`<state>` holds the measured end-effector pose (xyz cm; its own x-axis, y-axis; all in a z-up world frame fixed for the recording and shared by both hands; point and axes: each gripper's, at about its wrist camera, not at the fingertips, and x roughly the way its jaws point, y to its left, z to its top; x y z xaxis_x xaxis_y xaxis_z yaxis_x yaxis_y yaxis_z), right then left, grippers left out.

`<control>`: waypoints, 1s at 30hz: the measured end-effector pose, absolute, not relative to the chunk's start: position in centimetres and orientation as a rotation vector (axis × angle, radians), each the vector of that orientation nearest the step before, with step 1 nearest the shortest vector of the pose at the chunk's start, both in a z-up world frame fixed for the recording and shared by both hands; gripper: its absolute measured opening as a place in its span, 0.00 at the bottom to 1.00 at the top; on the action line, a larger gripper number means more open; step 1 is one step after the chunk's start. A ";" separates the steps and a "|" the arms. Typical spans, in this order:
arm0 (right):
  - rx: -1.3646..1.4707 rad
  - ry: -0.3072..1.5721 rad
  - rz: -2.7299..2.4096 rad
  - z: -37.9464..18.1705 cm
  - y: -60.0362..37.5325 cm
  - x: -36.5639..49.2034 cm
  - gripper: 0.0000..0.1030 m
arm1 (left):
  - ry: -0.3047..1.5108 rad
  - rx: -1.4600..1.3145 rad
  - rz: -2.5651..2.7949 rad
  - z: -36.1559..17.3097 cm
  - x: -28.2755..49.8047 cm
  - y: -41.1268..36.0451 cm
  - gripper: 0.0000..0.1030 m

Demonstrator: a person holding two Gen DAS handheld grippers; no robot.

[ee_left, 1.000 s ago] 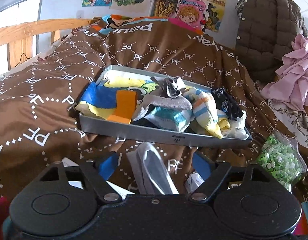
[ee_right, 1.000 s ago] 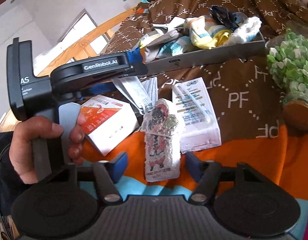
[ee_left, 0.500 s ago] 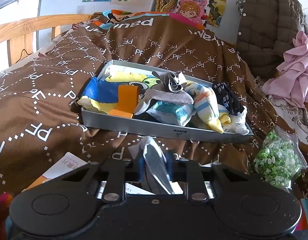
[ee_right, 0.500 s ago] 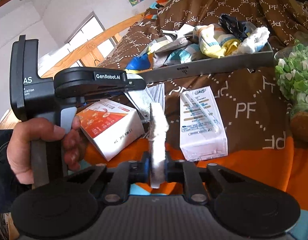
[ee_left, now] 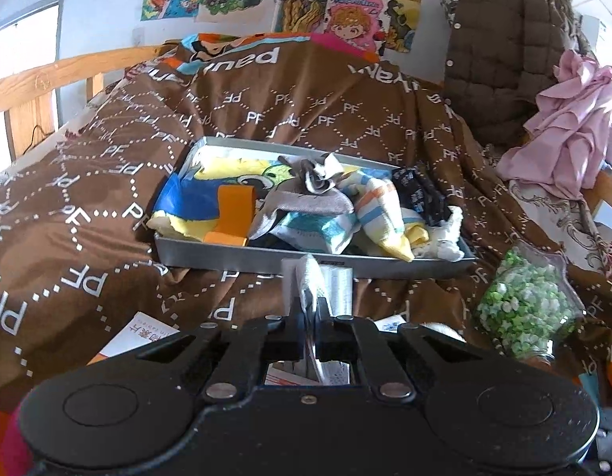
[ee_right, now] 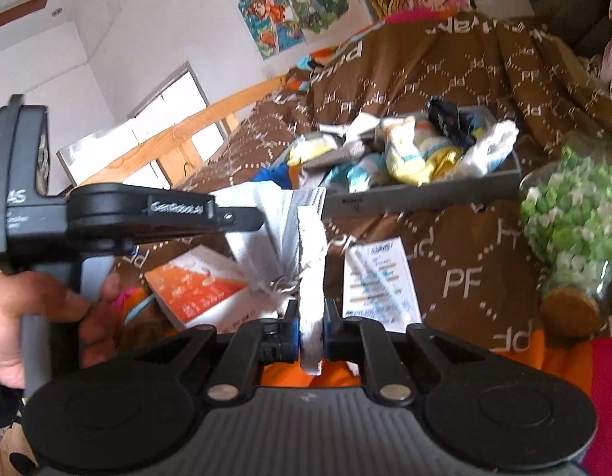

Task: Organize soft objects
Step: 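Carry the paper packet and sticker card over the tray with both tools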

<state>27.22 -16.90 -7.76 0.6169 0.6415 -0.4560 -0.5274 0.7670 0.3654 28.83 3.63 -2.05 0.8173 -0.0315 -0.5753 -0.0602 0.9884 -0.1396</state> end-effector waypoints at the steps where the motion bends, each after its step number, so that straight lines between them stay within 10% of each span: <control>1: 0.208 0.595 0.673 -7.6 -17.1 27.2 0.12 | 0.614 -0.149 0.010 -1.8 28.7 3.5 0.03; 30: 0.387 0.350 0.639 -4.7 -14.8 43.9 0.12 | 0.364 -0.091 0.131 3.6 38.9 6.1 0.01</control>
